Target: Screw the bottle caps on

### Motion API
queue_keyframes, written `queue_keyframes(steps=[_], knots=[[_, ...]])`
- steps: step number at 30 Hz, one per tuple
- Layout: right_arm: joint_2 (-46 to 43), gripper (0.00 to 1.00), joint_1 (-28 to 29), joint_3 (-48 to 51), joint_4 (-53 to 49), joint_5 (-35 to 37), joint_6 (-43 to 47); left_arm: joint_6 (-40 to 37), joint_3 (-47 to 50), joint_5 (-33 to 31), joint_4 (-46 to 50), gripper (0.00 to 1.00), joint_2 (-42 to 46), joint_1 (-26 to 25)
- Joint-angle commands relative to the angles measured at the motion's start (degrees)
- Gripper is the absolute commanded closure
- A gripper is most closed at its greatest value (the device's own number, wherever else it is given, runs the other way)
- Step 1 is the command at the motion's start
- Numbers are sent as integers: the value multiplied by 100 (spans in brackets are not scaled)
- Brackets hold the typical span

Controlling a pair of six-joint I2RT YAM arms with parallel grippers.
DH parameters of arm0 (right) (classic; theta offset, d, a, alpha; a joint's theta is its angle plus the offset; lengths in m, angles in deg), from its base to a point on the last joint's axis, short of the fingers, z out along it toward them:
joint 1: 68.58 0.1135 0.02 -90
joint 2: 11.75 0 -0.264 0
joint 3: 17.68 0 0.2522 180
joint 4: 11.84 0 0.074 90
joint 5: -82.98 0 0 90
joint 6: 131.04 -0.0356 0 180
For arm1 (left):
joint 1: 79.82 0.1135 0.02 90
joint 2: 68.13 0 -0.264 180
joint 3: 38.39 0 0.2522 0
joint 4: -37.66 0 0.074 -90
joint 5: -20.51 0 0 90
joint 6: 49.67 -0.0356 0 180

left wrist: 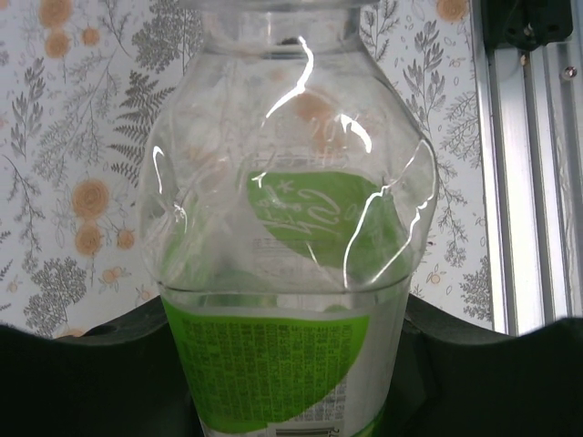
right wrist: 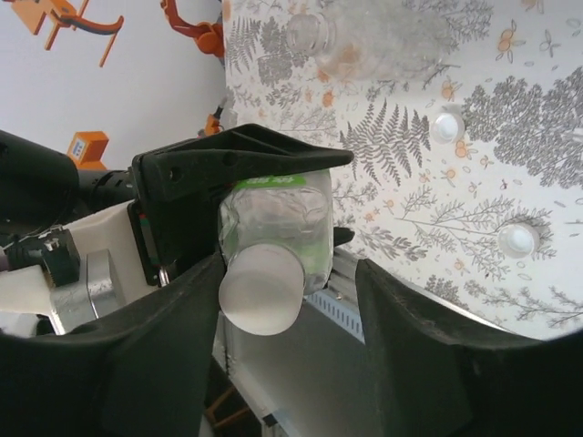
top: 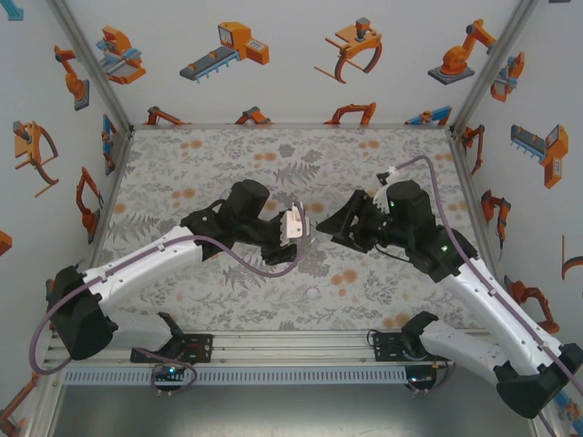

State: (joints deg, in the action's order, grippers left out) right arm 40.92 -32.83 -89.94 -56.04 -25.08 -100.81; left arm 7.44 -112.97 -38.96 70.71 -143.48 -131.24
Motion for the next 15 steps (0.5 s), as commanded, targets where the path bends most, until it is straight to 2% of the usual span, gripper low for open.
queue_keyframes(steps=[1,5,9,12,15], knots=[[113,38,-39,-516,-633,123,1111,-131,-229,326,120,100,-51,-27],[393,39,-102,-1079,-1262,106,1521,-164,-375,449,528,100,-113,-17],[565,41,-112,-1399,-1389,-148,2112,-323,-611,759,1197,100,-286,-9],[451,43,-112,-1350,-1166,-361,2943,-540,-783,1143,1768,100,-406,-10],[51,45,-112,-935,-464,-1039,4191,-823,-952,1595,2306,100,-517,9]])
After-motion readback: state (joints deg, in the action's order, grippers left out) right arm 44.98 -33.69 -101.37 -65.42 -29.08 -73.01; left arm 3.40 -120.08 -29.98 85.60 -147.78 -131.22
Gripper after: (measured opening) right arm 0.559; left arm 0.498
